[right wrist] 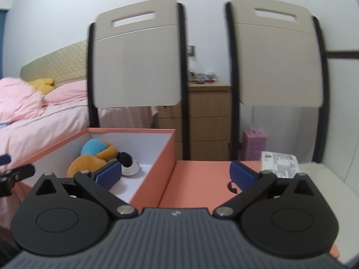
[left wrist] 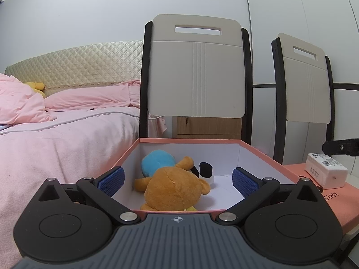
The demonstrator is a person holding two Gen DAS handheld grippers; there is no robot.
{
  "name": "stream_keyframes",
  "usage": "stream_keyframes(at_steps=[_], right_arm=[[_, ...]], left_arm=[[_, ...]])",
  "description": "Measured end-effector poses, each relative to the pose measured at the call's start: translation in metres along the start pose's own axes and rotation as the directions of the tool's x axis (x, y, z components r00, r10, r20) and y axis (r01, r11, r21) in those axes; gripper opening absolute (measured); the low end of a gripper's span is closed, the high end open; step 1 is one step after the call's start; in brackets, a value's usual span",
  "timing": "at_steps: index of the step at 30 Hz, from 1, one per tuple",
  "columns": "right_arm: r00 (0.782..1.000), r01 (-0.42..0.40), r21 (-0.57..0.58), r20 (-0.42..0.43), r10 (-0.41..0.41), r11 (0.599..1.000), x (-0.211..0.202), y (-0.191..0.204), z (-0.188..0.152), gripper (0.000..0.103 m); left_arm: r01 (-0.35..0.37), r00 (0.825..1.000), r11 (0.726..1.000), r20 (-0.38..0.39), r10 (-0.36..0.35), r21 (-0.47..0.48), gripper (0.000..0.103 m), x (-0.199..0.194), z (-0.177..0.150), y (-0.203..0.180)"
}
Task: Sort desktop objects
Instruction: 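Move the right gripper to the white labeled box and grasp it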
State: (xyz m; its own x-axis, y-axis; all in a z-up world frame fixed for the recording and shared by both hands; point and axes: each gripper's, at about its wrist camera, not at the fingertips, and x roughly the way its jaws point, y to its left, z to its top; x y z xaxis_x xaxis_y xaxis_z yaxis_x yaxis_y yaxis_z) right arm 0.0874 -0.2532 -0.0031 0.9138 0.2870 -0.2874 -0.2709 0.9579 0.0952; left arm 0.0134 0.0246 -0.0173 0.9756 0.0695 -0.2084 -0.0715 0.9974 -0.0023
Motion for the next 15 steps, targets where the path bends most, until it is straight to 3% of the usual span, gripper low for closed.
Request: stream_keyframes(at_steps=[11, 15], right_arm=[[0.995, 0.023, 0.078, 0.092, -0.03, 0.997, 0.007, -0.053, 0.023, 0.103], [0.986, 0.127, 0.095, 0.094, -0.136, 0.987, 0.031, -0.079, 0.03, 0.103]], left_arm=[[0.0, 1.0, 1.0, 0.003, 0.0, -0.006, 0.103, -0.002, 0.001, 0.001], [0.002, 1.0, 1.0, 0.002, -0.002, -0.006, 0.103, -0.002, 0.0, 0.001]])
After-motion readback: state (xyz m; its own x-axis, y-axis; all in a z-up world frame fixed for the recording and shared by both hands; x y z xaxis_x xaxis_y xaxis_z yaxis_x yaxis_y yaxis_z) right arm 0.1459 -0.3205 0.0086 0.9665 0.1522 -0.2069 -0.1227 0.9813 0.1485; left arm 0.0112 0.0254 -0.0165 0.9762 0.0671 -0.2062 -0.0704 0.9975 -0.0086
